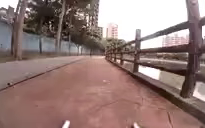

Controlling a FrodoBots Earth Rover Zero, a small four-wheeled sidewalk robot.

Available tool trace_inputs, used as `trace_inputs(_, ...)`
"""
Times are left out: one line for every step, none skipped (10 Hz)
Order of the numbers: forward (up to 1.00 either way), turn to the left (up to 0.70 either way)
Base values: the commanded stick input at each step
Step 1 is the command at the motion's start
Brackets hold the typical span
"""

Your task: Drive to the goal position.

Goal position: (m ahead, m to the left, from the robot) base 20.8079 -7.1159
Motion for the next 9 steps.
trace_inputs(1.0,0.0)
trace_inputs(1.0,0.0)
trace_inputs(1.0,0.0)
trace_inputs(1.0,0.0)
trace_inputs(1.0,0.0)
trace_inputs(1.0,0.0)
trace_inputs(1.0,0.03)
trace_inputs(1.0,0.16)
trace_inputs(1.0,0.37)
